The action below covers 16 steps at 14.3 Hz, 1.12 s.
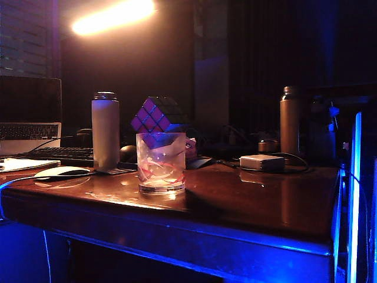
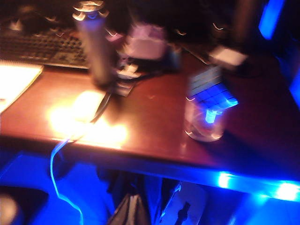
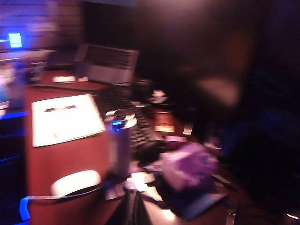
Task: Stack the Rubik's Cube on top of the glass cup.
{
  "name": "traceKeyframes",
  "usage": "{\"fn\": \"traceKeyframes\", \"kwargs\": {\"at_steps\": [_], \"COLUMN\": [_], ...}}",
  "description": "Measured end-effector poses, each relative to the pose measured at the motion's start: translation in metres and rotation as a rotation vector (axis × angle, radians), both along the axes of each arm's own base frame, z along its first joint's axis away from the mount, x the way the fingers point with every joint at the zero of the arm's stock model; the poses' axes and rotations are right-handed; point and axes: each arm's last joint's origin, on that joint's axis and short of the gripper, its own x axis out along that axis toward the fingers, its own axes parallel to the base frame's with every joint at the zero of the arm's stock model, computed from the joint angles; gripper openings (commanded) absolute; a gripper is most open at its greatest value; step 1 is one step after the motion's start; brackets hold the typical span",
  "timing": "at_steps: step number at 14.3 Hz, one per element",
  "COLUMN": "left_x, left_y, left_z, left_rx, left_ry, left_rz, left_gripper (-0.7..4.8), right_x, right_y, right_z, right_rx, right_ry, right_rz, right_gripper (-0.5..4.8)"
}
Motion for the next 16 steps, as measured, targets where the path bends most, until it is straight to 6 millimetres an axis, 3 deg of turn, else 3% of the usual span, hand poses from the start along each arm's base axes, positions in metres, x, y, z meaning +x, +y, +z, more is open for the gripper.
{"fn": "traceKeyframes", "kwargs": {"at_steps": [2, 5, 8, 12, 16], "left_x": [0.023, 0.047, 0.058, 0.066, 0.075], "left_y": [-0.004, -0.009, -0.011, -0.014, -0.015], "left_z": [-0.036, -0.058, -0.075, -0.094, -0.124], "left_rx": [-0.055, -0.104, -0.104, -0.142, -0.118], "left_ry": [0.011, -0.061, -0.063, -0.049, 0.005], "left_rz": [0.053, 0.071, 0.078, 0.085, 0.120], "left_gripper": [-0.05, -0.05, -0.05, -0.05, -0.05], "right_x": [-0.004, -0.030, -0.062, -0.100, -0.119], "right_y": [-0.002, -0.020, -0.043, -0.077, -0.094], "right_z": [-0.011, -0.024, -0.063, -0.120, -0.163], "right_rx": [0.005, 0.041, 0.034, 0.022, -0.068], "right_ry": [-0.006, -0.088, -0.109, -0.092, 0.117], "right_rz": [0.014, 0.012, -0.008, -0.200, -0.350], "right_gripper": [-0.01, -0.01, -0.01, -0.01, -0.01]}}
